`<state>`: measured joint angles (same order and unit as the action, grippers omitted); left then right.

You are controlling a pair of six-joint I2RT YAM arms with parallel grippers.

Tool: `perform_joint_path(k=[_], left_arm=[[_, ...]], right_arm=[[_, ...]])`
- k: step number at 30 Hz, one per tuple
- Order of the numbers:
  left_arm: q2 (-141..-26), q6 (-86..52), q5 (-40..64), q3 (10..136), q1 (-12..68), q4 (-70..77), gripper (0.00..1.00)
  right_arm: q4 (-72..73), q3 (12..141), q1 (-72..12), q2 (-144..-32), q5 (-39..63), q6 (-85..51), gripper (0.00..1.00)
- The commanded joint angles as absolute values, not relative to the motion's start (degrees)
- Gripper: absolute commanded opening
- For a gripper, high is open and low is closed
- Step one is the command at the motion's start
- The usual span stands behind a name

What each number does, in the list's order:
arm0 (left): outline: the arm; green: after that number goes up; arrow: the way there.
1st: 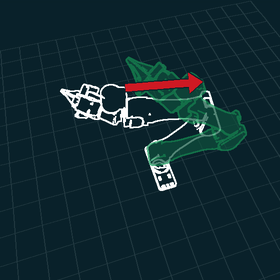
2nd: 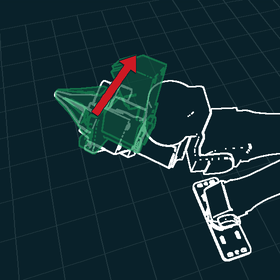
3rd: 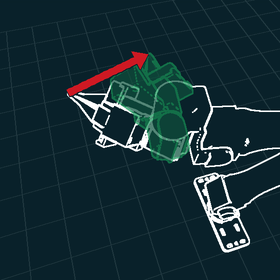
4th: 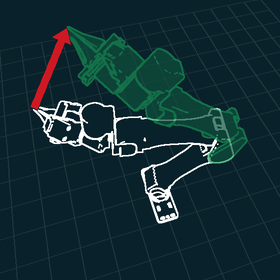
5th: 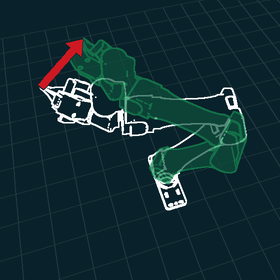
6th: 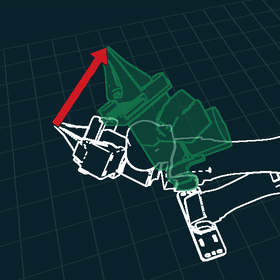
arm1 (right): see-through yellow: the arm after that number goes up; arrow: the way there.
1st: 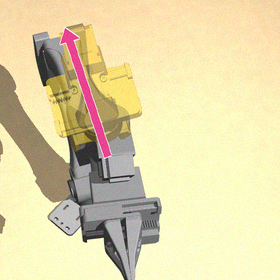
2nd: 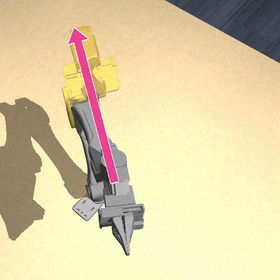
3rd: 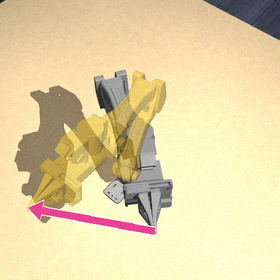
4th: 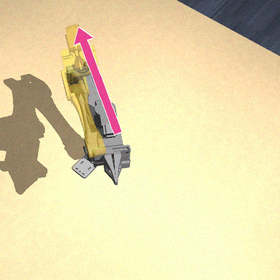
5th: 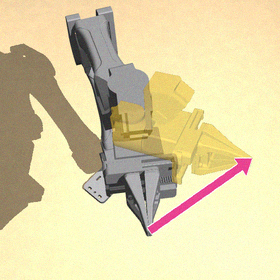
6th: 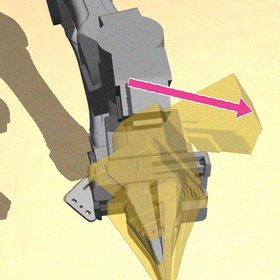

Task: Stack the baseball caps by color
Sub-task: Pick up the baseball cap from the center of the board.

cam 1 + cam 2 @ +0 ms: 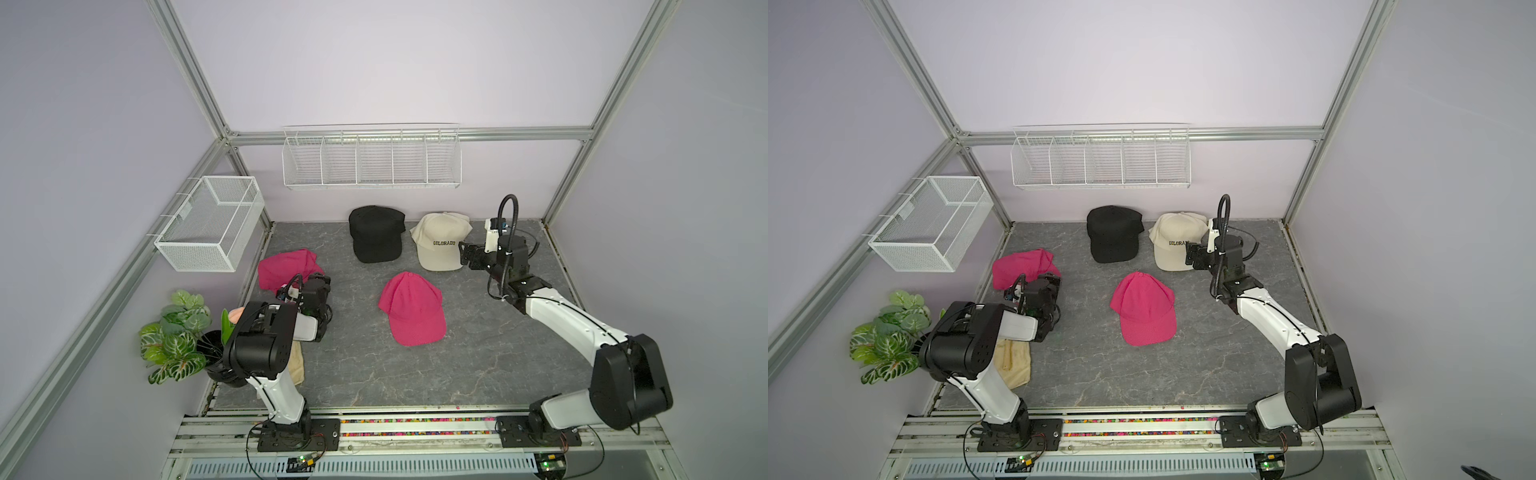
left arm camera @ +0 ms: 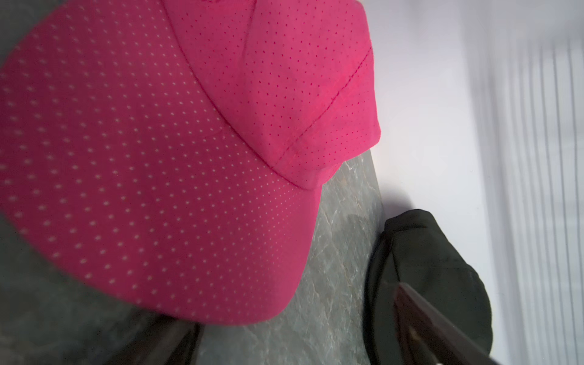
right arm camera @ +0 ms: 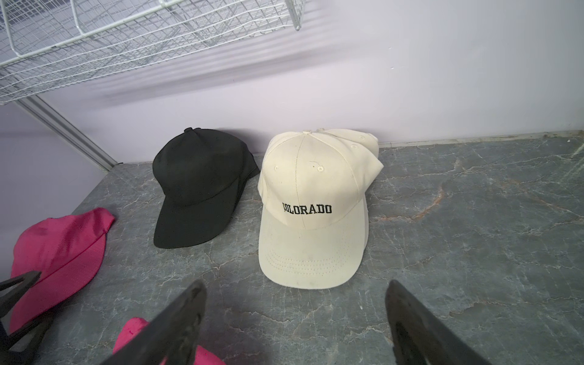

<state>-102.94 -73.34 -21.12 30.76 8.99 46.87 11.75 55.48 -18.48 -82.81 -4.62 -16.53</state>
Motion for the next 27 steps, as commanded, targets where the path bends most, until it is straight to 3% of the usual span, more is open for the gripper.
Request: perform_joint_path(k=[1, 5, 8, 13, 22, 27], left_arm=[[-107.3, -74.6, -26.5, 29.0, 8.8, 52.7, 0.85], [-110.4, -71.9, -27.3, 28.9, 8.8, 59.4, 0.69], [-111.3, -71.9, -27.2, 29.3, 8.2, 59.7, 0.32], [-110.0, -69.7, -25.3, 29.2, 6.9, 58.0, 0.02], [-102.3, -59.7, -18.8, 35.5, 6.9, 41.7, 0.0], [-99.9, -57.0, -12.2, 38.2, 6.9, 39.2, 0.0]], right_arm=[[11.4, 54.7, -18.2, -80.9, -3.8, -17.0, 0.89], [10.8, 54.6, -18.1, -80.6, -3.9, -17.0, 0.89], [10.6, 54.5, -18.1, -80.3, -4.3, -17.2, 0.89], [10.8, 54.3, -18.2, -79.9, -4.9, -17.3, 0.89], [12.2, 53.6, -18.2, -80.3, -12.1, -23.8, 0.89], [17.2, 50.8, -18.1, -78.6, -6.7, -20.7, 0.89]])
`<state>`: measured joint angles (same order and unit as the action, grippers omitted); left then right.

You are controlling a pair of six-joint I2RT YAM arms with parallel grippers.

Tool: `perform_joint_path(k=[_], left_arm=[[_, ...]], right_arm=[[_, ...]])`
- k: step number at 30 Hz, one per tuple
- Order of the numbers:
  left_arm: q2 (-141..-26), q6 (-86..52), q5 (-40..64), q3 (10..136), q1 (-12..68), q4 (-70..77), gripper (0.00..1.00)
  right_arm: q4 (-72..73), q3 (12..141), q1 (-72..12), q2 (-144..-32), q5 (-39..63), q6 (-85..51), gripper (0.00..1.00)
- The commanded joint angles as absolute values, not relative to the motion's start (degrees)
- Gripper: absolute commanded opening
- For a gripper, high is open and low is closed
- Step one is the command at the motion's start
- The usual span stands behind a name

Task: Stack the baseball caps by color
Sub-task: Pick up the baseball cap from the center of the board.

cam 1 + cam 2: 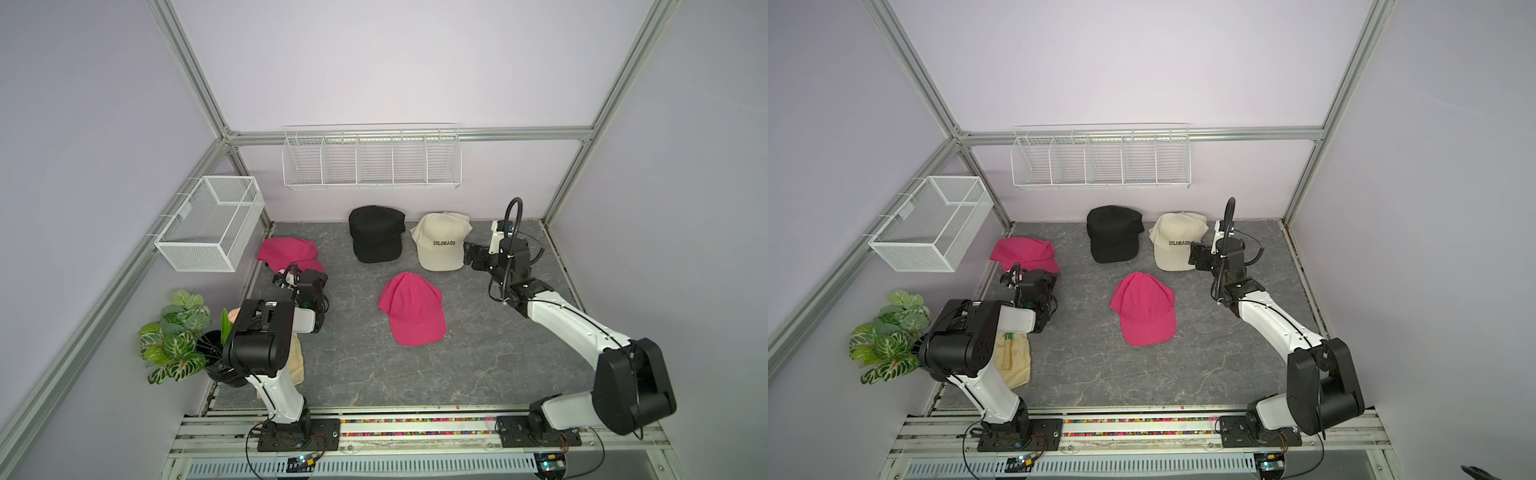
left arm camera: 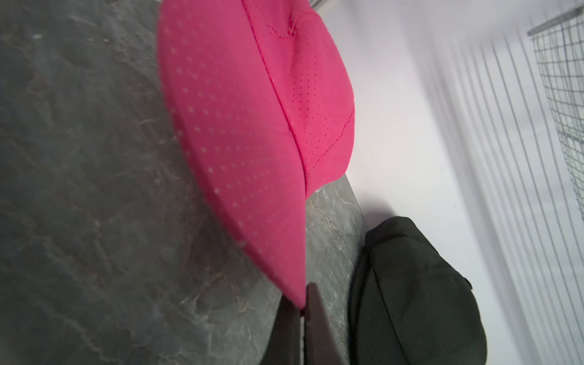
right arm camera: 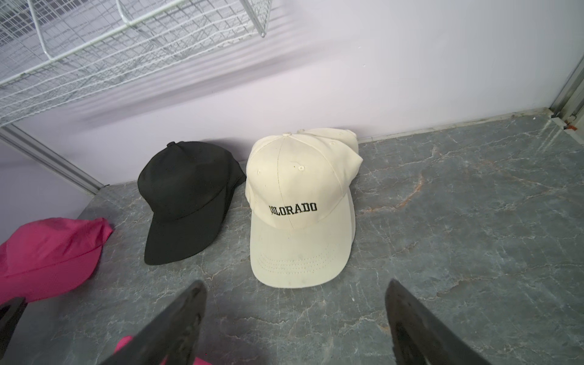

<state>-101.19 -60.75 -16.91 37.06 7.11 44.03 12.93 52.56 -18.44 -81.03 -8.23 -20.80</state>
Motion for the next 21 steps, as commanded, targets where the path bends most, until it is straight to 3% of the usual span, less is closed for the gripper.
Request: perform_joint_path(k=[1, 11, 21], left_arm=[[-99.2, -56.6, -10.7, 38.4, 6.9, 39.2, 0.0], [-87.4, -54.1, -1.3, 38.4, 6.9, 29.2, 0.0], [-71.6, -44.9, 7.9, 37.2, 6.9, 15.4, 0.0]], right_arm=[[17.8, 50.7, -18.1, -78.4, -6.4, -20.3, 0.89], [19.4, 48.6, -17.8, -78.5, -9.0, -23.6, 0.89], [17.0, 50.0, -17.4, -79.7, -5.1, -24.8, 0.89]])
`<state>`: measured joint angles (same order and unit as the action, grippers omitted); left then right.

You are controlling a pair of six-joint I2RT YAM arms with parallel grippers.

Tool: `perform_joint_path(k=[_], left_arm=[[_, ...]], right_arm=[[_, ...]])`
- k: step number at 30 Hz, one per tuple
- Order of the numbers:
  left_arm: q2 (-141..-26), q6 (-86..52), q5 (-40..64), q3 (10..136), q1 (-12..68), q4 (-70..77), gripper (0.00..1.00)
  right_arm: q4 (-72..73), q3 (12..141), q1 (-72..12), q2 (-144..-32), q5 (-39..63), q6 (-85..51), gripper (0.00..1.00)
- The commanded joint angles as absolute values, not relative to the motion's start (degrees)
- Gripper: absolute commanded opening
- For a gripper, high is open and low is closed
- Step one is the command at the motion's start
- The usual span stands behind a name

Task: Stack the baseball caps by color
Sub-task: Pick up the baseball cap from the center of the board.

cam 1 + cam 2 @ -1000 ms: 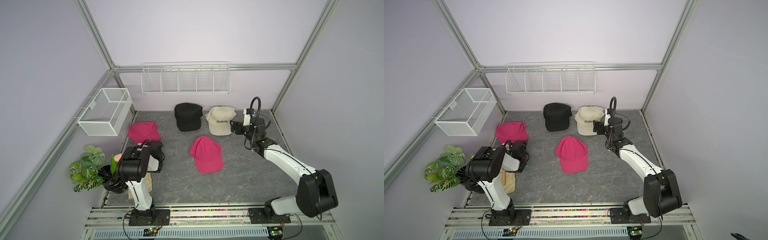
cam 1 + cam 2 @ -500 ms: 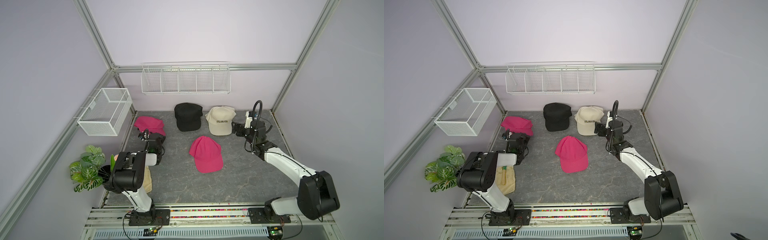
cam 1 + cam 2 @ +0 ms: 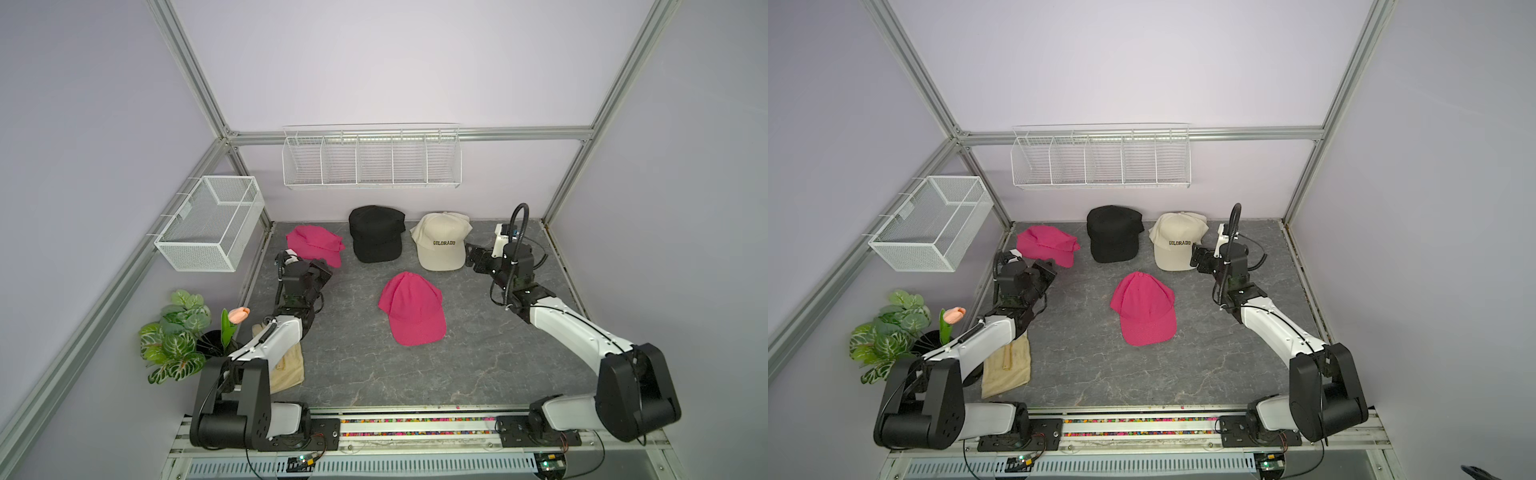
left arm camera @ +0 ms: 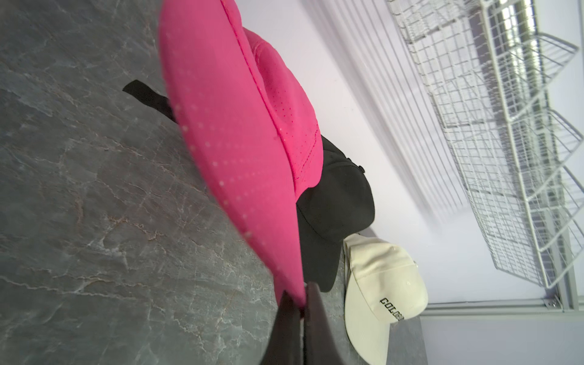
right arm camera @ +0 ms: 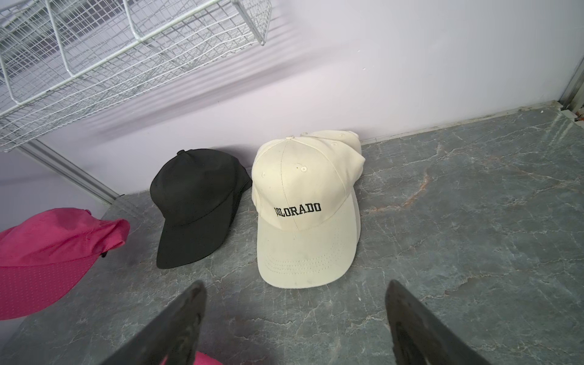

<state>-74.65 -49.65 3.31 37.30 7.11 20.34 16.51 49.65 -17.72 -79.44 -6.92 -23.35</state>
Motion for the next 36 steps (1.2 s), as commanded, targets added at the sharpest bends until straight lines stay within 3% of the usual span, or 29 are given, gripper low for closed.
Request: perform_joint_path(k=[1, 7, 13, 16, 20, 27, 36], left_arm=[[-70.6, -44.0, 9.6, 37.5, 6.9, 14.7, 0.0], [-67.4, -40.4, 22.3, 41.0, 6.9, 10.2, 0.0], [-69.8, -43.2, 37.2, 43.2, 7.0, 18.5, 0.0], [-72.6, -45.6, 42.9, 44.1, 7.3, 23.8, 0.0], [-75.8, -47.3, 49.8, 45.7, 9.2, 30.1, 0.0], [-77.9, -35.9, 52.5, 50.4, 15.3, 23.8, 0.0], [-82.6, -37.8, 61.9, 52.7, 16.2, 33.0, 0.0]], right_arm=[[17.6, 50.0, -17.5, -79.8, -4.5, -25.2, 0.89], [19.9, 50.0, -17.5, -80.0, -3.1, -27.0, 0.89], [21.9, 50.8, -17.0, -79.6, -3.1, -31.0, 0.89], [30.1, 45.8, -14.9, -79.4, 2.5, -35.1, 0.89], [27.5, 49.2, -13.4, -81.4, 12.9, -36.6, 0.89], [34.5, 49.1, -12.0, -83.4, 27.1, -48.4, 0.89], [40.1, 45.7, -7.7, -80.2, 35.0, -61.4, 0.89]])
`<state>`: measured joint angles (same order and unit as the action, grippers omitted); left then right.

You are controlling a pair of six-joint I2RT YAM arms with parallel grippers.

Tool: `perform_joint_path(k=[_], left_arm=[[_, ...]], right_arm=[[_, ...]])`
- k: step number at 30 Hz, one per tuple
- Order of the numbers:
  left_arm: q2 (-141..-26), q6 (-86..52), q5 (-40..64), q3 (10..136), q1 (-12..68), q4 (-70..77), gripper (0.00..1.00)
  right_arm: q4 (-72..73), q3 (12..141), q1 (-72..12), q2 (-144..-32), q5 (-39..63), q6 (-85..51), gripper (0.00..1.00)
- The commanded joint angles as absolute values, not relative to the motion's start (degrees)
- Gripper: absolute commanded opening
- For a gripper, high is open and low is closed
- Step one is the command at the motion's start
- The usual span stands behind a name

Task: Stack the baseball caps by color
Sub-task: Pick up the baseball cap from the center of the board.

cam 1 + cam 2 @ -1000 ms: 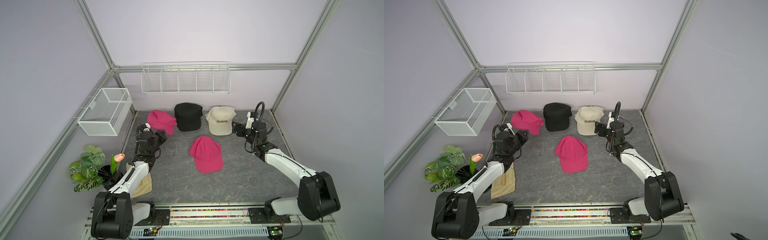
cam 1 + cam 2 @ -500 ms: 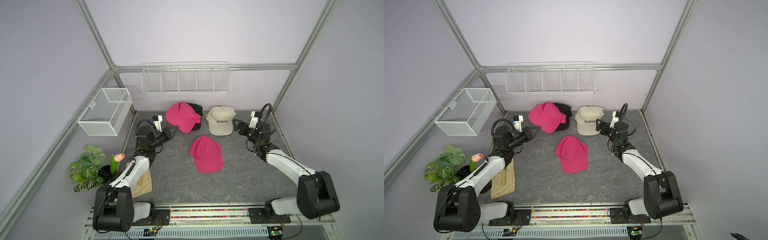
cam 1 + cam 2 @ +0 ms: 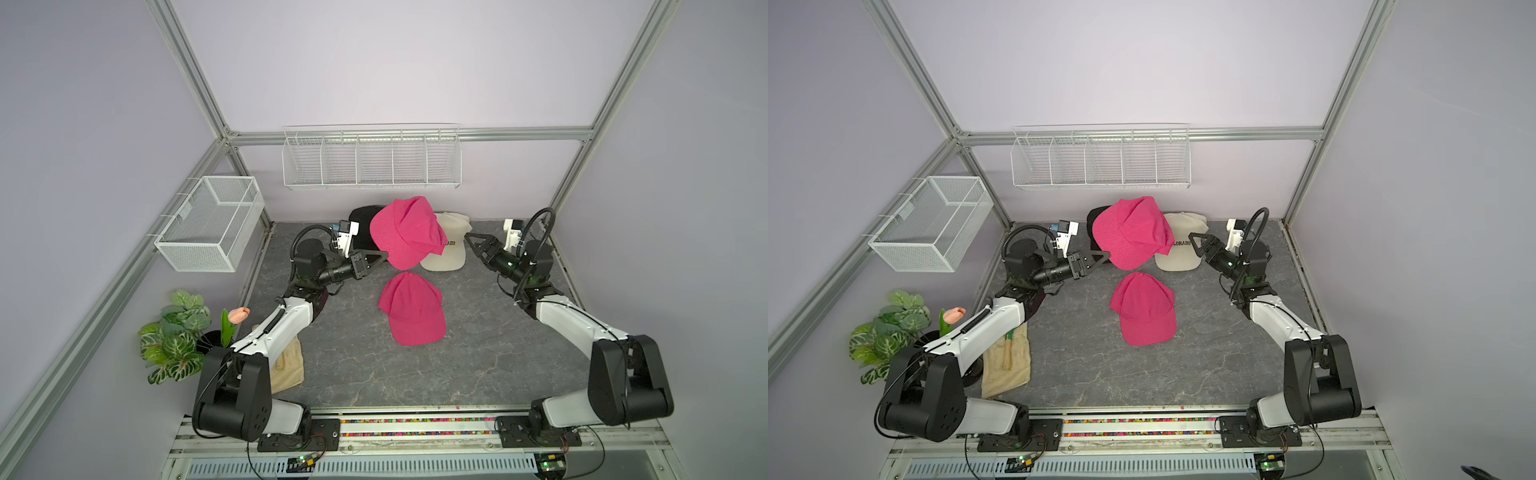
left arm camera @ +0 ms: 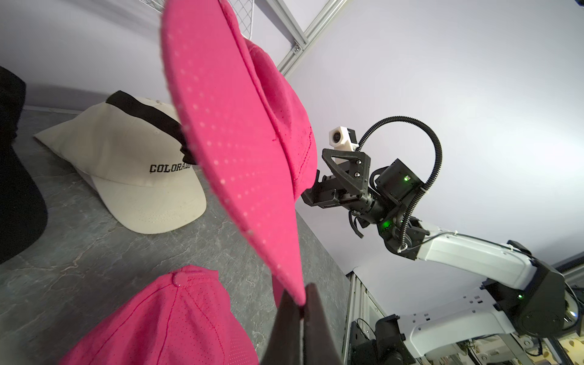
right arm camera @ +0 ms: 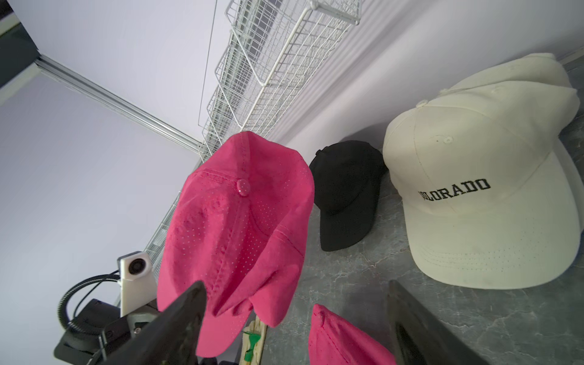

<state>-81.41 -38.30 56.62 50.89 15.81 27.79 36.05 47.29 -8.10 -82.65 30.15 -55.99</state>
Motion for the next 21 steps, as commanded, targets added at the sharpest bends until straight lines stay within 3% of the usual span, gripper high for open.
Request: perform_joint_path(k=[1, 12, 21], left_arm=[[-83.1, -38.0, 63.2, 52.9, 16.6, 33.8, 0.0], [-83.7, -31.0, 70.0, 55.8, 21.0, 29.2, 0.0], [-85.5, -28.4, 71.7, 58.5, 22.3, 26.2, 0.0]], right_arm=[[39.3, 45.9, -7.6, -79.8, 36.2, -60.8, 0.89], [41.5, 44.2, -7.7, -77.1, 42.1, -59.6, 0.9], [52.0, 42.9, -9.0, -76.9, 46.5, -61.1, 0.89]])
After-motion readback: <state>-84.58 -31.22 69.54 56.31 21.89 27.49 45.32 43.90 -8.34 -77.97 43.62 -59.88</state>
